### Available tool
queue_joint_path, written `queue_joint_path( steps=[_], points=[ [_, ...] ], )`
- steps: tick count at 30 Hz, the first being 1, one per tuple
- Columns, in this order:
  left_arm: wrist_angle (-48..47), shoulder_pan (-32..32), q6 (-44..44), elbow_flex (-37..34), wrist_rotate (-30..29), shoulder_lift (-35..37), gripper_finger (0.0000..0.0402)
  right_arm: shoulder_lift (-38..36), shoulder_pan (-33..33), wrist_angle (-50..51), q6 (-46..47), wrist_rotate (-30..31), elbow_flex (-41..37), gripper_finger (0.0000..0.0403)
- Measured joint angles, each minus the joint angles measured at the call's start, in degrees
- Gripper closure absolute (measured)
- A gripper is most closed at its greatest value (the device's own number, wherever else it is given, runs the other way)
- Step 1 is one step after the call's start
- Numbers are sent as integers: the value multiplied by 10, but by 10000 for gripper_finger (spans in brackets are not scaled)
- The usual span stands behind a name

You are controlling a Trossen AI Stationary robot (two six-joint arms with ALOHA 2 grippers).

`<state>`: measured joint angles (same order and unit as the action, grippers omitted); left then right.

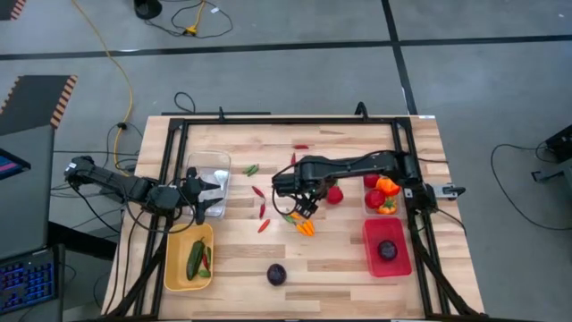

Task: Sort produce into baskets
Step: Put the red tomato into the right transparent bin

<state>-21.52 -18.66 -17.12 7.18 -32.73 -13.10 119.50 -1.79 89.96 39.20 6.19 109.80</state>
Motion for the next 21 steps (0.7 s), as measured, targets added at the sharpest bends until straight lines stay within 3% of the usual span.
queue_joint_path(
  steps=[8, 21],
  points=[
    [0, 0, 0, 0, 0, 0, 206, -50, 10, -10, 50, 40, -93, 31],
    [0, 0, 0, 0, 0, 0, 206, -49, 16, -91, 45, 40, -198, 30]
  ],
)
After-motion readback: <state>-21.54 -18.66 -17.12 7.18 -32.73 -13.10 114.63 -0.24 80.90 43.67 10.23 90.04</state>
